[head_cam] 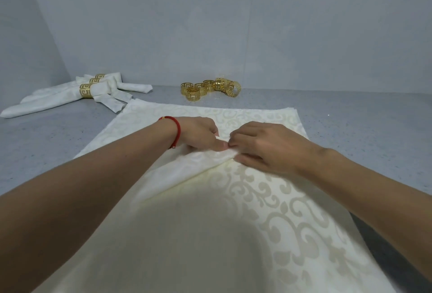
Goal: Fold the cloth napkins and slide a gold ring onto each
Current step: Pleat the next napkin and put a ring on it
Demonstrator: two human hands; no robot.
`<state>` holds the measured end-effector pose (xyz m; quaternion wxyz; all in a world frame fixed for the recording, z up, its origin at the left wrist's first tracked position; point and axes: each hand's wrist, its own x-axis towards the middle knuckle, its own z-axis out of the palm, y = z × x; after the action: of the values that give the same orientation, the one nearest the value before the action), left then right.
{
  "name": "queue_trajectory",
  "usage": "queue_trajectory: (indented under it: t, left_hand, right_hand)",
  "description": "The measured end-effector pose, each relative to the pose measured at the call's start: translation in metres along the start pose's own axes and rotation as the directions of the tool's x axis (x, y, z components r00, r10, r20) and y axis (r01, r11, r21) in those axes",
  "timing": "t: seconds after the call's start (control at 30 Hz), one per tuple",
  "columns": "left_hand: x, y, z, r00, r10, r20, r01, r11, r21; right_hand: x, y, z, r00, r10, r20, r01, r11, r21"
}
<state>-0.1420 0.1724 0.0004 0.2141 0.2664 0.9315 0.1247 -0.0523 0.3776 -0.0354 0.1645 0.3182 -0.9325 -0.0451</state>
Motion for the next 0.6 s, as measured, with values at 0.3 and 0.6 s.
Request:
queue_trajectory:
  t: [0.3, 0.6]
  left_hand:
    - [0.003, 0.002, 0.020, 0.844, 0.312, -0.436, -0.259, 0.949, 0.179]
    - [0.011, 0.005, 0.025, 0.825, 0.329, -0.460, -0.254, 0.942, 0.218]
  right_hand:
    - [0.033, 0.022, -0.004, 0.969, 0.229, 0.094, -0.247, 0.915, 0.319]
    - [0.043, 0.030, -0.003, 0.949, 0.297, 0.108, -0.315, 0.874, 0.370]
